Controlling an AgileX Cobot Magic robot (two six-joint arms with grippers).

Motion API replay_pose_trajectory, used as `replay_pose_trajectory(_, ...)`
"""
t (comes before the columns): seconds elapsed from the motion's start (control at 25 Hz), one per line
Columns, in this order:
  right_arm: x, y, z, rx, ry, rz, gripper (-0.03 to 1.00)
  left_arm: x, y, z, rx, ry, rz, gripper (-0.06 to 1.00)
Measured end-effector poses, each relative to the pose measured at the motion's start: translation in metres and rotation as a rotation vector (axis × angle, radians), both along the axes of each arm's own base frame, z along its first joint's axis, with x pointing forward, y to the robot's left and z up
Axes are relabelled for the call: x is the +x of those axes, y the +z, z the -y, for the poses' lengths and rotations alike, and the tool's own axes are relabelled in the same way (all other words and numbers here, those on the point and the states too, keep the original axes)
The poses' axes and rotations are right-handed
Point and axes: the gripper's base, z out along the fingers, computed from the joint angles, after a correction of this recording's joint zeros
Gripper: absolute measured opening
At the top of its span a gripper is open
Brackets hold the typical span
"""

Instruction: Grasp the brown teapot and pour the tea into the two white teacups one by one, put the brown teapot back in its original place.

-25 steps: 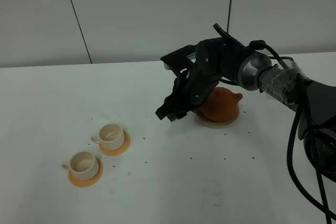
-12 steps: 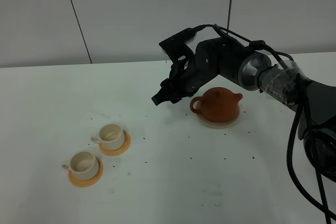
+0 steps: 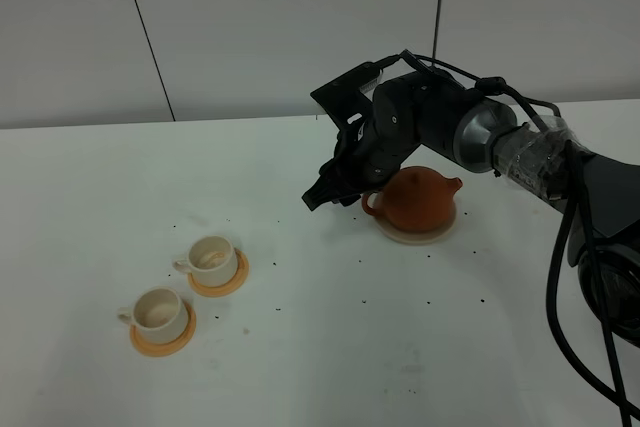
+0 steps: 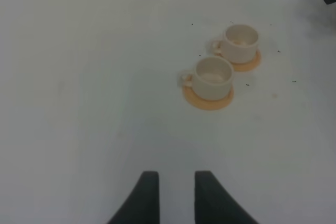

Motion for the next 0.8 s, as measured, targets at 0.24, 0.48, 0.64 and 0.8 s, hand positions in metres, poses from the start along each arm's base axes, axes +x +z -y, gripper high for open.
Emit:
replay_pose_trajectory(0.24, -0.0024, -0.0011, -0.0001, 0.003, -0.003, -0.032, 0.41, 0.0, 0.0, 0.0, 0.0, 0.0, 0.0, 0.24)
replay_pose_trajectory(0.48, -0.0056, -0.0019, -0.0016, 0.026, -0.01, -0.077, 0.41, 0.0, 0.0, 0.0, 0.0, 0.0, 0.0, 0.24)
replay_pose_trajectory(0.64, -0.0074, -0.0028, -0.0014, 0.019, -0.008, -0.097, 0.41, 0.0, 0.0, 0.0, 0.0, 0.0, 0.0, 0.24)
replay_pose_trajectory(0.8, -0.0087, -0.0035, -0.0008, 0.011, -0.006, -0.113, 0.41, 0.0, 0.0, 0.0, 0.0, 0.0, 0.0, 0.24)
